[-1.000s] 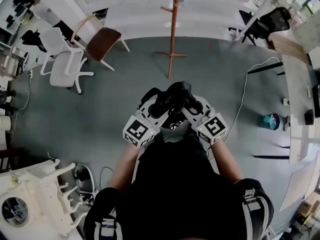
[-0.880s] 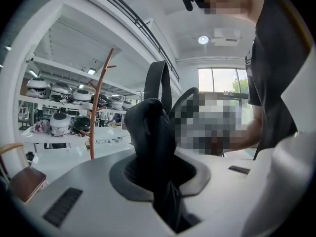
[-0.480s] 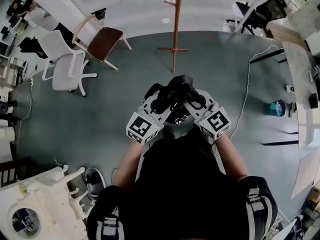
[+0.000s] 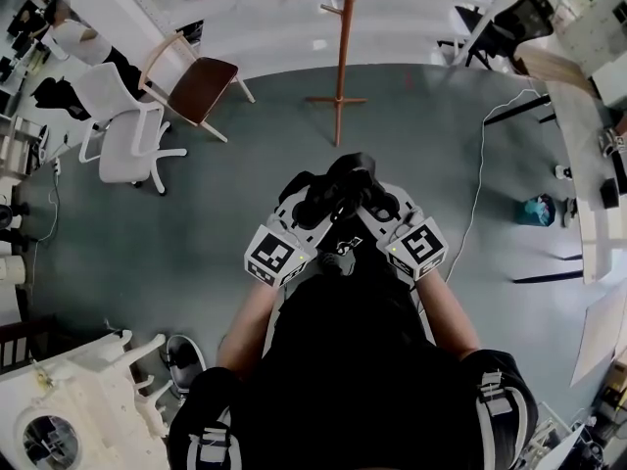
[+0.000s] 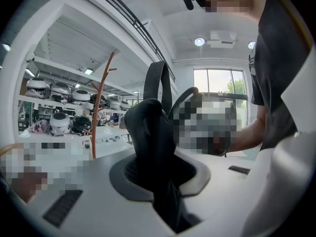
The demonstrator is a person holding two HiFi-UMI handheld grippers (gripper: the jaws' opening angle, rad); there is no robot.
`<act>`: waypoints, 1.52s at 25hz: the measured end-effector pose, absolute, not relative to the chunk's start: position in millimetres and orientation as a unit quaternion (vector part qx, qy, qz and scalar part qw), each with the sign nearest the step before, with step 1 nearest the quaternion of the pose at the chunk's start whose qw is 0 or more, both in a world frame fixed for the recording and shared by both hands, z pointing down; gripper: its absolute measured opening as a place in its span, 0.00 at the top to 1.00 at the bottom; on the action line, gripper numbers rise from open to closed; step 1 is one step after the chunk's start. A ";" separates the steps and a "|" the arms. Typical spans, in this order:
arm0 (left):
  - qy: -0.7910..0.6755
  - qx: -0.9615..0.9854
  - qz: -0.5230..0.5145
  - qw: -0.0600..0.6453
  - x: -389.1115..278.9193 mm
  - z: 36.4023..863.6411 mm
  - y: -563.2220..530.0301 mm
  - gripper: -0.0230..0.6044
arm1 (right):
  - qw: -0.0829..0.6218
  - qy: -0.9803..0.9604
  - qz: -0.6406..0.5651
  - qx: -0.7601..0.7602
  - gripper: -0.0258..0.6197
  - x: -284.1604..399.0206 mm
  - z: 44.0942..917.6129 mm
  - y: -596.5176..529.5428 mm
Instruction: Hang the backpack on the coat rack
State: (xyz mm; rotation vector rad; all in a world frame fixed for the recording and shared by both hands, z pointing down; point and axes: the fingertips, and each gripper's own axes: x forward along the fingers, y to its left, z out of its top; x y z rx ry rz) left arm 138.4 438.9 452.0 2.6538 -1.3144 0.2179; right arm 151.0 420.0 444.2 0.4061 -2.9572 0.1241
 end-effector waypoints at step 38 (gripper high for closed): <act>-0.464 0.875 0.057 0.123 94.3 464.0 160.5 0.83 | 0.100 -0.990 0.073 0.065 0.82 105.0 457.0 144.2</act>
